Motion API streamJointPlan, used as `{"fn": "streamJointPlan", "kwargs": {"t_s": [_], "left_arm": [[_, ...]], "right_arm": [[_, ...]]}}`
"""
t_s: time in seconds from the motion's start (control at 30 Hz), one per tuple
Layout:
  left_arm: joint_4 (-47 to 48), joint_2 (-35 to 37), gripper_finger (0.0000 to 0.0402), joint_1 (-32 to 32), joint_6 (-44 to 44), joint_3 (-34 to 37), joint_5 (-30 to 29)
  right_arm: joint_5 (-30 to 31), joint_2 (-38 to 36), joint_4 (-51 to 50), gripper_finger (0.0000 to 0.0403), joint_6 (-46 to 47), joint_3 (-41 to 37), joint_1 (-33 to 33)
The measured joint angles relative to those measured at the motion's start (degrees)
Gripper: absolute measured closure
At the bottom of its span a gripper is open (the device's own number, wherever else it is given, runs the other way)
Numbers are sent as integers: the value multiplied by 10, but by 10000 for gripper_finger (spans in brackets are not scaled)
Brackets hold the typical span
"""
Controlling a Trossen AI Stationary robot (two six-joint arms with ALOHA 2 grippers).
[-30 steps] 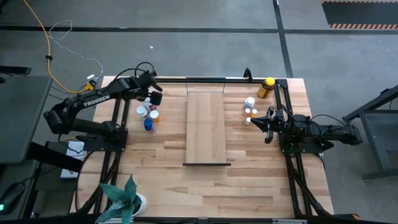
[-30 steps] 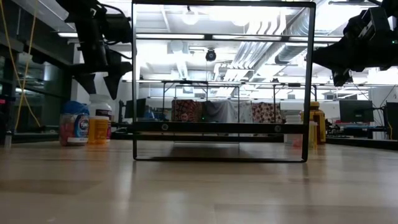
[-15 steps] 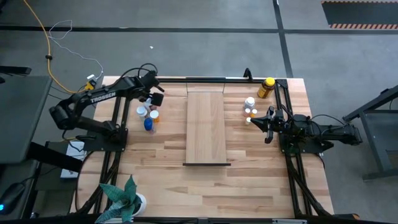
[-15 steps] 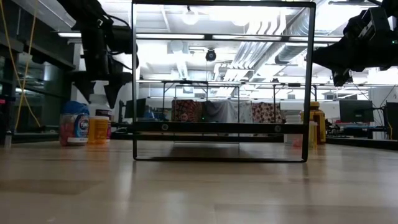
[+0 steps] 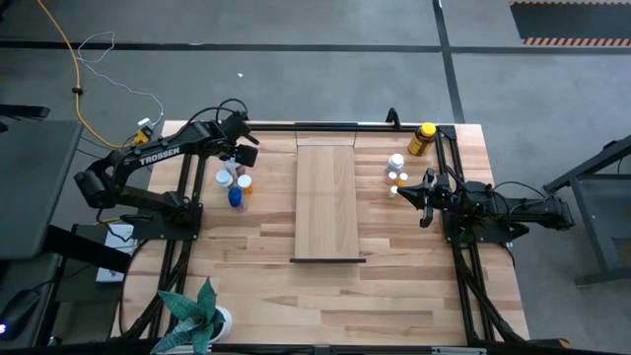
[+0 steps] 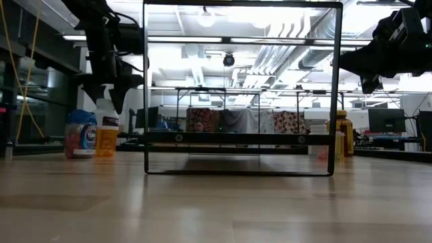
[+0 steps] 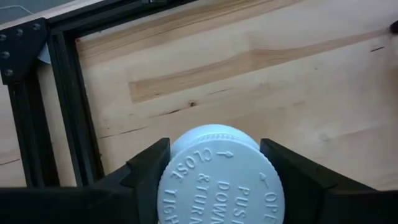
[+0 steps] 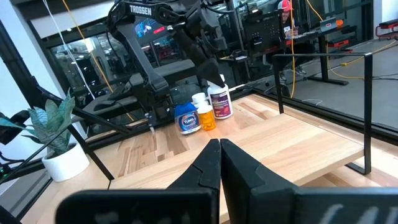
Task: Pick and place medicine bottles onto shelf by color
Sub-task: Put the purple pill bottle on the shelf
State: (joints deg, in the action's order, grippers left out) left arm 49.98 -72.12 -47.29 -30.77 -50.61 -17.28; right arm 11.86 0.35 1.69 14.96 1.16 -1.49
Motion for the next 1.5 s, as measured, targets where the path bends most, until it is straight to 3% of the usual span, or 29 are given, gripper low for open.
{"fn": "streamJointPlan", "kwargs": {"t_s": [0.17, 0.33, 0.63, 0.83, 1.0, 1.17, 1.5], "left_arm": [[5, 6, 189, 0, 7, -22, 26], [2, 12, 189, 20, 27, -93, 59], [-7, -18, 189, 171, 61, -168, 80], [-35, -112, 189, 241, 119, -242, 77], [17, -223, 189, 238, 170, -359, 50], [30, -299, 189, 217, 222, -440, 80], [27, -362, 189, 172, 240, -459, 124]], "right_arm": [[0, 0, 0, 403, 0, 0, 0], [0, 0, 0, 403, 0, 0, 0], [0, 0, 0, 403, 0, 0, 0], [0, 0, 0, 403, 0, 0, 0], [0, 0, 0, 403, 0, 0, 0], [0, 0, -2, 403, 0, 0, 0], [0, 0, -3, 403, 0, 0, 0]]}}
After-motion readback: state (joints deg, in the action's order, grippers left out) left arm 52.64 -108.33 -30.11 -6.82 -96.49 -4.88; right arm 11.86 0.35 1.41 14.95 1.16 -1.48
